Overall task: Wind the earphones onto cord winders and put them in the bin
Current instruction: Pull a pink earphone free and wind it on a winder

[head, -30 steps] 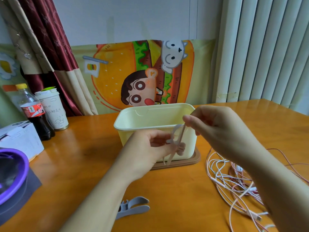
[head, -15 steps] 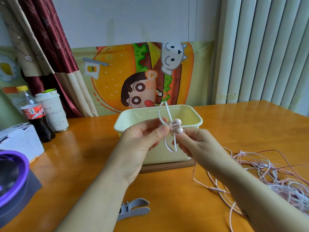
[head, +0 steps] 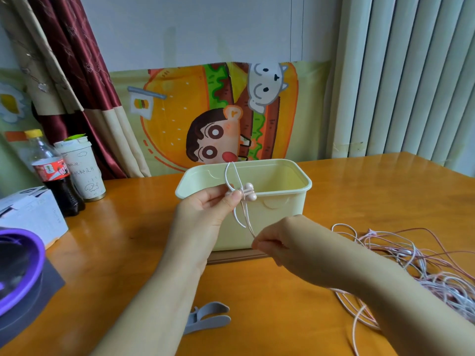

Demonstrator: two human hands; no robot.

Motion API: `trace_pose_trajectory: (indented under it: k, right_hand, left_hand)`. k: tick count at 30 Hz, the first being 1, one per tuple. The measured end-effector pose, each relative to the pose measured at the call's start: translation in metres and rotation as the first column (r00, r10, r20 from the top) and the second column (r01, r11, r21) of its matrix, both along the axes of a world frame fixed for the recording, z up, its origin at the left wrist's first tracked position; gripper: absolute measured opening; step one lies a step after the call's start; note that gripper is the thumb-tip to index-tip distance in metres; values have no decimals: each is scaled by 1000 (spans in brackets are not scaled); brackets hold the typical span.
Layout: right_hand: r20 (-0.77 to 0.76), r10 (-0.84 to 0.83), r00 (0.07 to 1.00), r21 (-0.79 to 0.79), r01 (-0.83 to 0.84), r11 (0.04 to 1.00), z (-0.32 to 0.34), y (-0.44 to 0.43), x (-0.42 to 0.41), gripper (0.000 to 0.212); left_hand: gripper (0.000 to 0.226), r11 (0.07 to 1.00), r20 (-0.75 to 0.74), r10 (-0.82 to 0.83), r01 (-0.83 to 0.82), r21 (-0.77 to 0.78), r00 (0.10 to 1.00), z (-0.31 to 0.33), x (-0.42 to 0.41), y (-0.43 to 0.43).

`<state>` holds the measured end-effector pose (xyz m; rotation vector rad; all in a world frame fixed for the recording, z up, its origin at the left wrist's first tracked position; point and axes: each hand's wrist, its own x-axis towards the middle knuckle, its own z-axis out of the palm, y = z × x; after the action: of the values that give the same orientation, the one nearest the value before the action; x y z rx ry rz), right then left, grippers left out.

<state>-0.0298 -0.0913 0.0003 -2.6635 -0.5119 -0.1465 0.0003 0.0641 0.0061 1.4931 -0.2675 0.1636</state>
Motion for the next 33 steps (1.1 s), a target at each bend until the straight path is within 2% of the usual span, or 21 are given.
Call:
trace_pose_trajectory:
  k: [5, 11, 13, 17, 20, 23, 26, 33]
  right_hand:
    - [-20, 36, 999, 35, -35, 999, 20, -3, -11, 25]
    - [98, 27, 995, 188, -45, 981, 40, -12, -20, 24]
    - [113, 28, 993, 211, -52, 976, 42, -15, -20, 24]
    - [51, -21, 998, 162, 12, 987, 38, -26, -14, 24]
    - [-23, -104, 994, 84, 106, 991, 24, -29, -4, 25]
    - [-52, -128, 990, 42, 130, 991, 7, -19, 4, 24]
    - [-25, -102, 994, -1, 102, 995, -5, -5, 6, 24]
    - [67, -24, 997, -61, 28, 998, 1, 8, -8, 28]
  left_hand:
    - [10, 997, -16, 9, -8, 72, 1000, -7, 6, 2]
    - [14, 979, 13, 17, -19, 204, 1000, -11, 4, -3]
    - [13, 990, -58, -31, 39, 138, 998, -10, 3, -4]
    - [26, 974, -266, -177, 130, -184, 948, -6, 8, 3]
    - [15, 925, -315, -246, 126, -358, 917, 0, 9, 6]
    - [14, 860, -325, -293, 100, -500, 899, 6, 6, 5]
    - [14, 844, -326, -316, 107, -526, 891, 7, 3, 1]
    - [17, 897, -275, -230, 94, -433, 934, 0, 8, 5]
